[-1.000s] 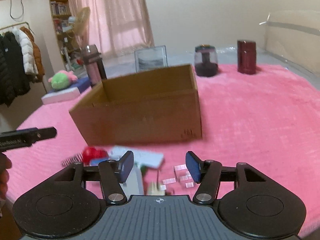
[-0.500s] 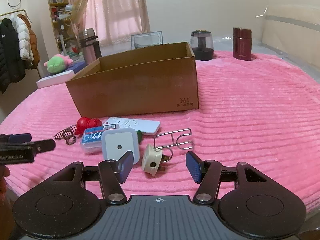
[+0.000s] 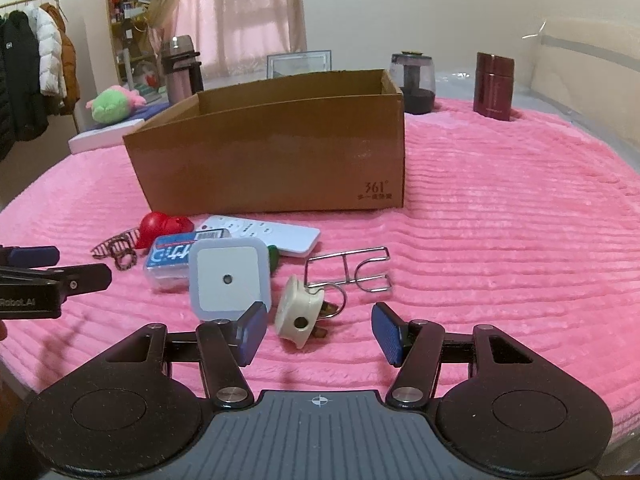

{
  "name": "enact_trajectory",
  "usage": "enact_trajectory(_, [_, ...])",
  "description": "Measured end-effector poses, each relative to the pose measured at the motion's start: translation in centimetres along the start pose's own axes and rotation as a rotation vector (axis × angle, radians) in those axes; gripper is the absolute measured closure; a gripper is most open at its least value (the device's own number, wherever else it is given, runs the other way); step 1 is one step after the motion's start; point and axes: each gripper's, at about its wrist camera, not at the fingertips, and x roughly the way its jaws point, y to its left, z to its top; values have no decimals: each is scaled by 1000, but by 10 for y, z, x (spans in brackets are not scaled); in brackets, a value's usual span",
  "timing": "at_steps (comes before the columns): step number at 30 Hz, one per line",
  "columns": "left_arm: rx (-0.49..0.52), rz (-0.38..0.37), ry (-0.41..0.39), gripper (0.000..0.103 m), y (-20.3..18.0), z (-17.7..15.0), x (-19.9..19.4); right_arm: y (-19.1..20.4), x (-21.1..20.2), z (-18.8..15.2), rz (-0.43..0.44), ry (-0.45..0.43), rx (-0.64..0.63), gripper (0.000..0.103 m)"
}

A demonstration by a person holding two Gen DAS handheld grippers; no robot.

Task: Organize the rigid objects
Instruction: 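Withdraw both tools from the box back toward the remaining items, then close the right tool on the bent wire rack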

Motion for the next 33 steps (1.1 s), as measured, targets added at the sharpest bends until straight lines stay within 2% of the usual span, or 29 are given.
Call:
enact_trajectory(5, [0,-9,7,9,-4,1,7,-12,8,7,-32,-6,11,48])
enact_trajectory(14, [12,-47,3,9,-19,9,20,-15,38,24,-21,46,-59,47])
enact_trajectory(19, [18,-68,6,9,-26,13,28,-13,53,28,-32,70,-131,39])
enact_trajectory(24, [19,-79,14,9,-32,14,35,-19,65,28,-58,85,-163,36])
enact_trajectory(33, [23,-88,24,9,-39,11,39,-34,75,30,-63,84,-144,36])
